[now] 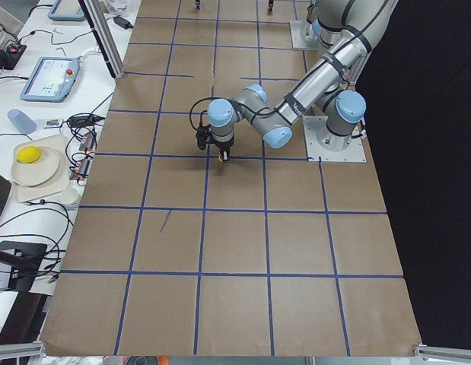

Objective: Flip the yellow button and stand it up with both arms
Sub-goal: 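Lift the button with the left gripper and carry it toward the right gripper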

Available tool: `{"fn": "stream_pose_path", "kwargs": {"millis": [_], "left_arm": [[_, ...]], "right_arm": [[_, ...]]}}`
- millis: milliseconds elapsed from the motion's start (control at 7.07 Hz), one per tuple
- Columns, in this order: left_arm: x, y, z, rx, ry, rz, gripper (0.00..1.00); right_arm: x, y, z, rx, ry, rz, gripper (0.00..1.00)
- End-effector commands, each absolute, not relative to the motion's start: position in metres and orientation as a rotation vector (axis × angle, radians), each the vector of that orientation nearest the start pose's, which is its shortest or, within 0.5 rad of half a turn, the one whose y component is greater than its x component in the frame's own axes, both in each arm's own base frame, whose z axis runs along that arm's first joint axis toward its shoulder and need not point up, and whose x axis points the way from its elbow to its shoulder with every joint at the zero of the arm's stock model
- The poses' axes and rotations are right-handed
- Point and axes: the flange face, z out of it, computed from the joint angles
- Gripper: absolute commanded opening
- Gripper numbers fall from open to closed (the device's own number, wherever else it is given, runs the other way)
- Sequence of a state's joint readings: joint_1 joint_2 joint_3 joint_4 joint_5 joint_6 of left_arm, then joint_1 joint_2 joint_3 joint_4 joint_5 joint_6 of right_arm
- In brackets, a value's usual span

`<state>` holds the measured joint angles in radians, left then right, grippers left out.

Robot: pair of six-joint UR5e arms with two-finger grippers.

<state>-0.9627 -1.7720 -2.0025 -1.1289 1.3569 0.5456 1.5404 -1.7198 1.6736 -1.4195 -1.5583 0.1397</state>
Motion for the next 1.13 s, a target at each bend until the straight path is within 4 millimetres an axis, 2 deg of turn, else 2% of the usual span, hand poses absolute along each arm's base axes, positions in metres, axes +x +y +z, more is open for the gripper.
{"fn": "stream_pose_path", "kwargs": {"millis": [0,142,283,425,566,708,849,991], "left_arm": [[0.097,-0.475,0.248,-0.260,3.764,0.054,0.24],[0.065,-0.470,0.245,-0.415,3.965,0.097,0.24],[0.028,-0.463,0.236,-0.453,4.069,0.176,0.24],[-0.013,-0.461,0.235,-0.519,4.196,0.173,0.24],[-0.059,-0.459,0.236,-0.528,4.307,0.205,0.24],[-0.110,-0.456,0.243,-0.552,4.442,0.181,0.24],[-0.159,-0.450,0.253,-0.489,4.553,0.196,0.23],[-0.202,-0.444,0.268,-0.519,4.690,0.148,0.23]], "right_arm": [[0.122,-0.422,0.492,0.272,3.114,0.164,1.00],[0.123,-0.424,0.495,0.330,3.086,0.152,1.00],[0.129,-0.427,0.497,0.549,2.956,0.169,1.00],[0.127,-0.432,0.505,0.764,2.805,0.185,1.00],[0.119,-0.438,0.510,0.849,2.678,0.208,1.00],[0.112,-0.441,0.508,0.951,2.576,0.249,1.00],[0.119,-0.444,0.510,1.014,2.464,0.288,1.00],[0.126,-0.451,0.510,1.034,2.356,0.331,1.00]]}}
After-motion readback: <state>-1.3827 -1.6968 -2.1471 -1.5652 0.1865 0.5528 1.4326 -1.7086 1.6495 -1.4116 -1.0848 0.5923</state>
